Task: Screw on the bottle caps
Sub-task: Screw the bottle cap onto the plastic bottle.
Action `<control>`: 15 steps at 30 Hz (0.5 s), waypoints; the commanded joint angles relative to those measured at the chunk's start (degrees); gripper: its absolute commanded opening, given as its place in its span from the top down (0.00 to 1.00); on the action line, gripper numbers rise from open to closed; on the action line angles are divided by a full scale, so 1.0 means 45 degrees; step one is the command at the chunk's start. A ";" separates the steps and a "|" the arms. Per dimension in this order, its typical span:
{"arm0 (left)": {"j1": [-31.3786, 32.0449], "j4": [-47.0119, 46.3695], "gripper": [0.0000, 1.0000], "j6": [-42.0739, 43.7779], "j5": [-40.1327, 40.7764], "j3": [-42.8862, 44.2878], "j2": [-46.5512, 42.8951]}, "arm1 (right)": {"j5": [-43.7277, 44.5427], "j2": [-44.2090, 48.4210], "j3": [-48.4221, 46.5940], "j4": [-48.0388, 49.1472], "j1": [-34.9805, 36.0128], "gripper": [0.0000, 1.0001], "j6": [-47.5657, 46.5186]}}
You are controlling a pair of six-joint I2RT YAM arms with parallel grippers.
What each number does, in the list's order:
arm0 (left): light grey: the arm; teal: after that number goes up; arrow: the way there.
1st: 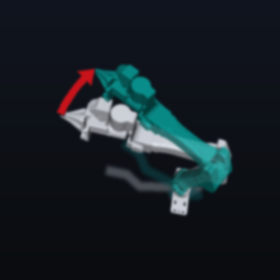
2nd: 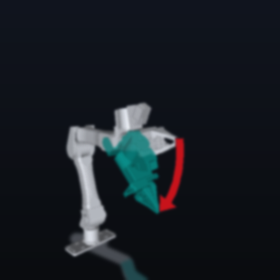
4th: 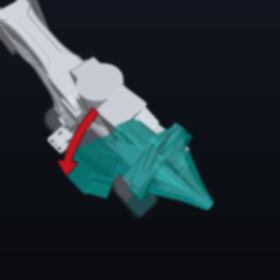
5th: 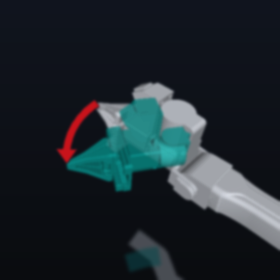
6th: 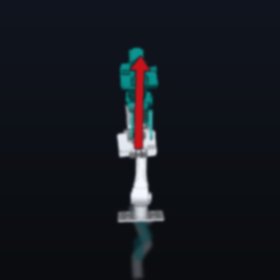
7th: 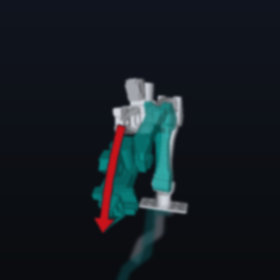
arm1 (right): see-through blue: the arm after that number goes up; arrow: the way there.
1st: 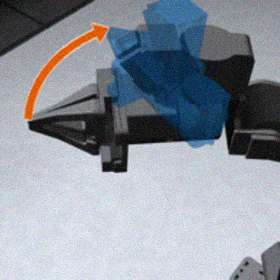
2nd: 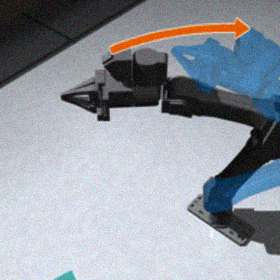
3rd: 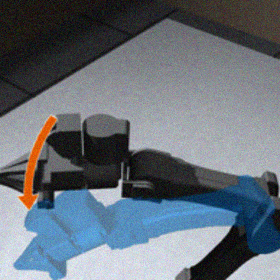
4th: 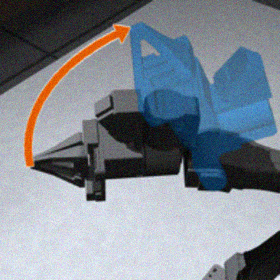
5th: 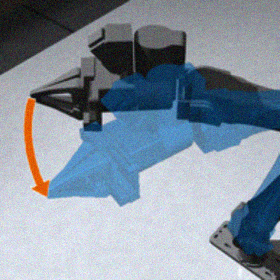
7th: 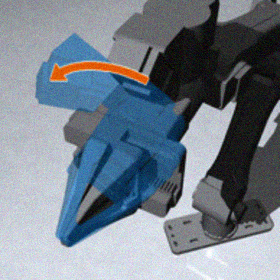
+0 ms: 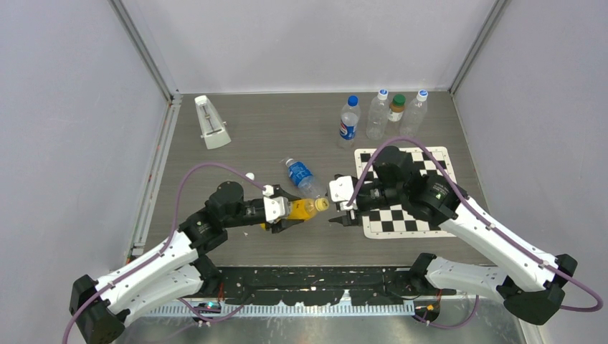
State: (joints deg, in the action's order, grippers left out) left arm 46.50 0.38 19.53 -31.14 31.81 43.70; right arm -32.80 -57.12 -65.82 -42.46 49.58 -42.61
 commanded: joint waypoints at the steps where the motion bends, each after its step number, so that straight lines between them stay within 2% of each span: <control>1: 0.0038 -0.0124 1.00 -0.0033 -0.0676 0.0606 0.0016 | -0.0206 -0.0217 -0.0790 -0.0086 0.0329 0.36 -0.0785; 15: 0.0038 -0.0124 1.00 -0.0149 -0.0833 0.0631 -0.0052 | 0.0530 -0.0689 -0.0835 -0.0332 0.0838 0.50 -0.1172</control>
State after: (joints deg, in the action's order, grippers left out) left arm 46.50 1.26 19.49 -33.36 31.83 43.90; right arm -31.79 -60.01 -67.35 -43.55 52.60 -46.48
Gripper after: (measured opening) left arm 0.550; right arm 0.524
